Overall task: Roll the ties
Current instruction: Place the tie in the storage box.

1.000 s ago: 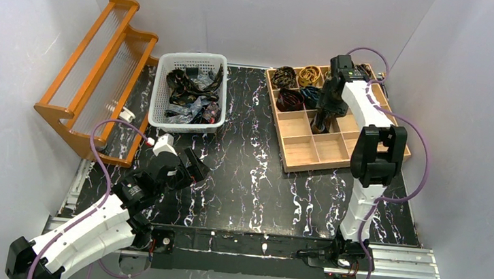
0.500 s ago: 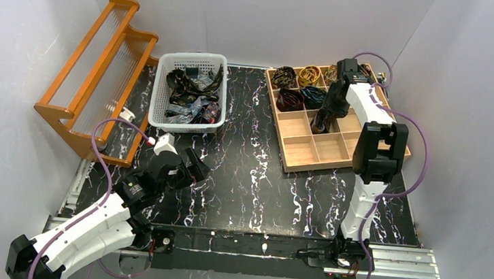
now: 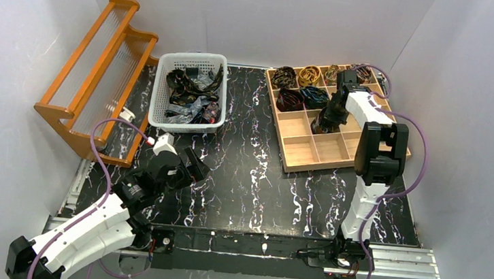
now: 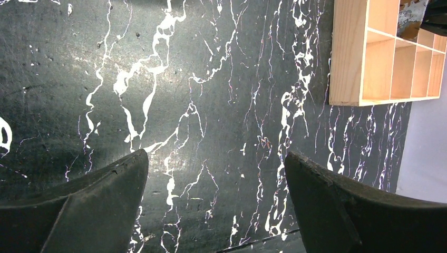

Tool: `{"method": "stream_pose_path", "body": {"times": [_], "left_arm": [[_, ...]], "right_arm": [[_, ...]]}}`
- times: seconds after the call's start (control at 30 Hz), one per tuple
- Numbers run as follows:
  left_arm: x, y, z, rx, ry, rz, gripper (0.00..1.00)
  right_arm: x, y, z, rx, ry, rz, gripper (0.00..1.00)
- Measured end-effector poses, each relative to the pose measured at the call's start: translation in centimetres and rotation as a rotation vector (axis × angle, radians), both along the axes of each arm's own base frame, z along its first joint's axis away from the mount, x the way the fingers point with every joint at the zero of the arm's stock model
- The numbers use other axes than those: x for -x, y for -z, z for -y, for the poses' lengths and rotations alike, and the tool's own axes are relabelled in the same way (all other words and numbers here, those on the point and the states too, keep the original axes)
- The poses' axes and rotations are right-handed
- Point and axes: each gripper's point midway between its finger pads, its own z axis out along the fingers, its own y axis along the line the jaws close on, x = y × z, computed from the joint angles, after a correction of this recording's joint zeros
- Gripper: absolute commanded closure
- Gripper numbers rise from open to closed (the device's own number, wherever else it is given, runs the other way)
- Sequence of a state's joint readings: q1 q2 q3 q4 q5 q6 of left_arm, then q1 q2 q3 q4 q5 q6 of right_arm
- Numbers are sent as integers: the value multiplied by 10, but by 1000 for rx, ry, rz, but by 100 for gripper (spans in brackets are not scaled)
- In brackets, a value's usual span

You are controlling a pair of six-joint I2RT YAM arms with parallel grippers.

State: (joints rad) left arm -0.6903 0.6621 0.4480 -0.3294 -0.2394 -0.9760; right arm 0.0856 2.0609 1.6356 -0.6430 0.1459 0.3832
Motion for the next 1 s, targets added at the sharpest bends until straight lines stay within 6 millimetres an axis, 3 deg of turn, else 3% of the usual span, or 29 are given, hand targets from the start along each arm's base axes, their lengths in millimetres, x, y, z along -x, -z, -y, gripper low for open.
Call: {"method": "stream_pose_path", "body": {"times": [0.1,0.27,0.33,0.5,0.7,0.83,1.0], "left_arm": [[0,0,0,-1,0,-1,2],[0,-4,0,-6,5,3,2],[-2,-9,0,-14,9,10,2],[-8,-24,1,-54,30,28,2],[-15,-36,1,-129,60,35,2],[-17,-45,-2,-170,75,44,2],[-24,-57,-3,-239,100,50,2]], "right_arm": [[0,0,0,-19,6,6,81],[1,-3,-2,-47,1,4,53],[2,-7,-5,-58,-5,9,47],[3,-47,-11,-96,-26,84,40],[8,-104,-13,-116,-40,216,41],[20,-109,-24,-175,-68,229,40],[52,-99,-46,-281,-126,202,35]]}}
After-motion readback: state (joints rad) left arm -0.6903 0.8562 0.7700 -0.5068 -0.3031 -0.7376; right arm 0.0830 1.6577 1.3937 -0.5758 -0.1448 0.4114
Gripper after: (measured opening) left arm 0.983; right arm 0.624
